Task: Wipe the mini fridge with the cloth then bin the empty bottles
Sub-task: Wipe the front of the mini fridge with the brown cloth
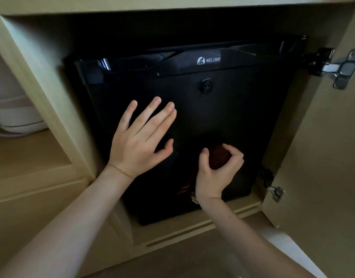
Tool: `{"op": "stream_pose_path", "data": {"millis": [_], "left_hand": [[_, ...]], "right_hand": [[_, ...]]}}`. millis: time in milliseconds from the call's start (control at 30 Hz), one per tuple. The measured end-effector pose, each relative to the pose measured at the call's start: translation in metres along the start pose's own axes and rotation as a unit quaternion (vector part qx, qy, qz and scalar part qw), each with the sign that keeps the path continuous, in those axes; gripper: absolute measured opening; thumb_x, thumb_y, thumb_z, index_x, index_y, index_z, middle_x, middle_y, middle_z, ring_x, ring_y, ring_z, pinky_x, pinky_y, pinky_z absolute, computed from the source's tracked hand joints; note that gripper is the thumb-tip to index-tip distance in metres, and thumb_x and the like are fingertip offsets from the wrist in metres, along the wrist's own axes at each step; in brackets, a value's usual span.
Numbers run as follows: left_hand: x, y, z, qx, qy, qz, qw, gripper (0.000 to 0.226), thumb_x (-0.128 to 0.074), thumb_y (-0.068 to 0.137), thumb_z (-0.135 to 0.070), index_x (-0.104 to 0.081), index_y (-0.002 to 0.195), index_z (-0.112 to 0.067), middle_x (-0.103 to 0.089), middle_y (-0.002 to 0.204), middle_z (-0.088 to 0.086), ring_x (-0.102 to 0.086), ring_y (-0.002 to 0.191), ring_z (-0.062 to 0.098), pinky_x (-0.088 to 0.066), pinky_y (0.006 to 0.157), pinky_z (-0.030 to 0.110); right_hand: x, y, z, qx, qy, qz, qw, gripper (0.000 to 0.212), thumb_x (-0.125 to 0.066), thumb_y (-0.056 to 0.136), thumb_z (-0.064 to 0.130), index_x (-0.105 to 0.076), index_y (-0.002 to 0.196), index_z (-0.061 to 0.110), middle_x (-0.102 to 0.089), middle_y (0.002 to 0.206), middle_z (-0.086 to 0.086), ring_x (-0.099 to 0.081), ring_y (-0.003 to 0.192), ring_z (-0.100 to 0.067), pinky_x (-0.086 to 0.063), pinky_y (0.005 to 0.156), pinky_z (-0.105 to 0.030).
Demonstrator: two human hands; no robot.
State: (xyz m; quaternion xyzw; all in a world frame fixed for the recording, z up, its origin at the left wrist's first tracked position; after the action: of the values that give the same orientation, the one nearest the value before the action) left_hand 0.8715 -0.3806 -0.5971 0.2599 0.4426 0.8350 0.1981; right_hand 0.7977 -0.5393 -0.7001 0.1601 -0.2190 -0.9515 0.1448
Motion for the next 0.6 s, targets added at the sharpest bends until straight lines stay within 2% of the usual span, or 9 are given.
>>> {"op": "stream_pose_path", "data": {"millis": [67,167,300,367,433,533,600], "left_hand": [[0.003,-0.002,-0.002,0.001,-0.009,0.003,1.0,0.055,-0.062,0.09,-0.033,-0.056,0.141,-0.013,-0.052,0.148,0.0,-0.041,0.142,0.021,-0.019,0.123,0.046],[0.003,0.0,0.004,0.002,-0.011,-0.008,1.0,0.054,-0.062,0.09,-0.032,-0.056,0.141,-0.014,-0.05,0.15,-0.001,-0.04,0.143,0.02,-0.019,0.123,0.045],[0.0,-0.001,0.002,0.013,-0.021,-0.021,0.999,0.054,-0.062,0.09,-0.032,-0.057,0.14,-0.014,-0.051,0.149,-0.001,-0.041,0.143,0.02,-0.022,0.122,0.046],[0.001,-0.004,0.003,0.018,-0.016,-0.023,0.999,0.054,-0.063,0.089,-0.031,-0.058,0.139,-0.014,-0.051,0.148,-0.001,-0.043,0.142,0.02,-0.023,0.121,0.047],[0.001,-0.002,0.005,0.021,-0.01,-0.029,0.999,0.053,-0.064,0.087,-0.031,-0.059,0.137,-0.014,-0.052,0.146,-0.002,-0.044,0.141,0.021,-0.022,0.121,0.046],[0.0,0.0,0.008,0.026,-0.01,-0.021,0.999,0.052,-0.065,0.088,-0.032,-0.061,0.136,-0.014,-0.054,0.145,-0.001,-0.044,0.141,0.022,-0.022,0.121,0.047],[0.002,-0.001,0.004,0.025,-0.009,-0.018,0.999,0.051,-0.065,0.088,-0.033,-0.061,0.136,-0.013,-0.055,0.145,0.0,-0.044,0.141,0.022,-0.022,0.121,0.048]], "right_hand": [[-0.003,0.004,0.022,0.033,0.0,0.014,0.999,0.04,-0.078,0.081,0.015,-0.052,0.11,0.024,-0.047,0.107,0.0,-0.051,0.096,0.008,-0.042,0.075,-0.005],[-0.025,0.028,0.063,0.133,0.006,0.021,0.991,0.036,-0.078,0.077,0.022,-0.057,0.107,0.019,-0.049,0.105,-0.005,-0.049,0.095,0.007,-0.037,0.078,-0.005],[-0.034,0.03,0.062,0.132,0.016,-0.036,0.99,0.038,-0.076,0.077,0.024,-0.057,0.108,0.015,-0.052,0.105,-0.003,-0.051,0.096,0.006,-0.037,0.078,-0.004],[-0.026,0.012,0.032,0.072,0.03,-0.087,0.993,0.037,-0.075,0.079,0.024,-0.056,0.11,0.015,-0.051,0.107,-0.001,-0.052,0.097,0.006,-0.039,0.077,-0.005],[-0.014,-0.012,-0.007,-0.03,0.032,-0.138,0.99,0.037,-0.072,0.082,0.029,-0.053,0.113,0.019,-0.049,0.109,0.002,-0.052,0.093,0.0,-0.042,0.076,-0.01],[0.003,-0.055,-0.069,-0.217,0.036,-0.176,0.959,0.038,-0.072,0.085,0.03,-0.049,0.114,0.02,-0.044,0.112,0.002,-0.051,0.094,-0.014,-0.046,0.078,-0.021],[0.008,-0.072,-0.086,-0.286,0.064,-0.188,0.937,0.038,-0.072,0.088,0.027,-0.049,0.116,0.019,-0.043,0.115,-0.001,-0.05,0.094,-0.016,-0.047,0.077,-0.022]]}}
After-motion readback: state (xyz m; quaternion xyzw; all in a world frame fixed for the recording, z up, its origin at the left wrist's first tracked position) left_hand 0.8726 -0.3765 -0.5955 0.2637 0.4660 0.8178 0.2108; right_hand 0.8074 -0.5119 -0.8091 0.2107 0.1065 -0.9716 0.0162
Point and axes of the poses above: each hand's wrist, its own y-axis towards the middle knuckle, its own x-axis out of the back of the hand, z = x × y, the point moved 5 cm from there along y, towards the middle knuckle
